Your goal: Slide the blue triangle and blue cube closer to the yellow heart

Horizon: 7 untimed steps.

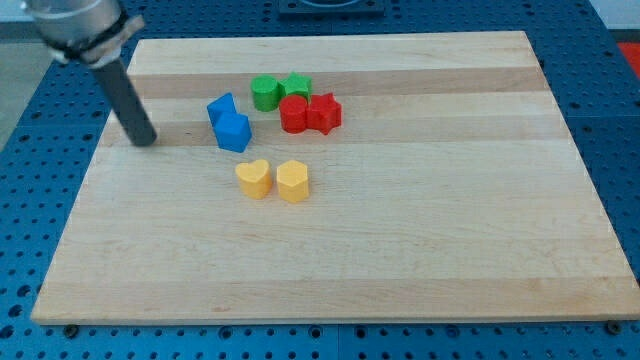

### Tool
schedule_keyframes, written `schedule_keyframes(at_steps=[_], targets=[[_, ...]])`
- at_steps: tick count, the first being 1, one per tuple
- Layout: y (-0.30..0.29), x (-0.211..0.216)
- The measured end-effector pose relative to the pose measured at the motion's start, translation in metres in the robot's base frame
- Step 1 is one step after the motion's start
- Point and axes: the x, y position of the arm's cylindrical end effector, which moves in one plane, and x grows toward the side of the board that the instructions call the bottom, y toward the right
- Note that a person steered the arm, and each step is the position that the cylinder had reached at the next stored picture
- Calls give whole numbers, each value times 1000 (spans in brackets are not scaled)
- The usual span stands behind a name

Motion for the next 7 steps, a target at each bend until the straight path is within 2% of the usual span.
schedule_keyframes(at_steps=[1, 2, 3, 4, 7], targets=[[34, -79], [75, -90], [88, -70], [97, -28], [97, 7]])
